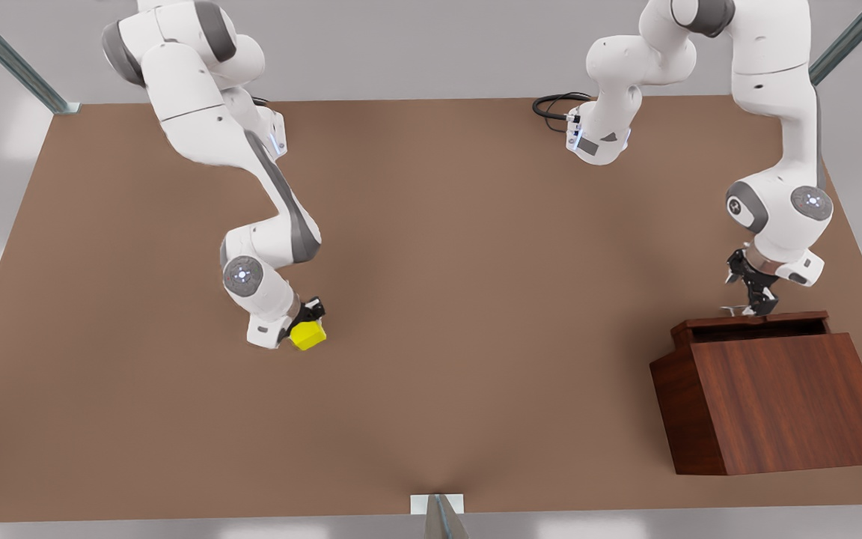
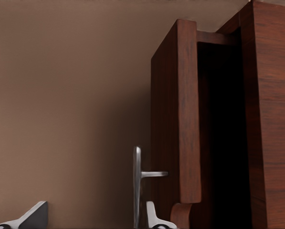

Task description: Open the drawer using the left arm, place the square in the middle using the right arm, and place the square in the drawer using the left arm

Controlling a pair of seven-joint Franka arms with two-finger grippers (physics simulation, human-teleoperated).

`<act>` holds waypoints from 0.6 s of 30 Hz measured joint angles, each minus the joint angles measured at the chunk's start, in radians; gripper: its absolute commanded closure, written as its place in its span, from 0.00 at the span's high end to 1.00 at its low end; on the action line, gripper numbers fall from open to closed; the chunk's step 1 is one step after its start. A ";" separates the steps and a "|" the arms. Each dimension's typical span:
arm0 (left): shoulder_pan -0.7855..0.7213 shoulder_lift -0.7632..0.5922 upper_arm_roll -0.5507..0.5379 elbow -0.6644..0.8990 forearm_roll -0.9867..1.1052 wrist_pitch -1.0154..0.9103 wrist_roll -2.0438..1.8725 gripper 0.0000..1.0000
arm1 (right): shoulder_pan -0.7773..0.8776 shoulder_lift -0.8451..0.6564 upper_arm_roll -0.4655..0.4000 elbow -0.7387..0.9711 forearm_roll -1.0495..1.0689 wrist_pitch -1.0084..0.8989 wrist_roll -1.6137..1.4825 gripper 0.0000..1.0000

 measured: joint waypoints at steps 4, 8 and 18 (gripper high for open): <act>-0.002 -0.045 0.012 -0.051 -0.001 -0.005 0.002 1.00 | 0.151 0.096 0.015 0.173 0.001 -0.009 0.215 0.63; -0.006 -0.087 0.026 -0.090 0.000 -0.015 -0.001 1.00 | 0.330 0.295 0.016 0.420 -0.001 -0.010 0.344 0.63; -0.001 -0.198 0.059 -0.148 0.005 -0.111 -0.002 1.00 | 0.467 0.513 0.062 0.680 -0.050 0.001 0.403 1.00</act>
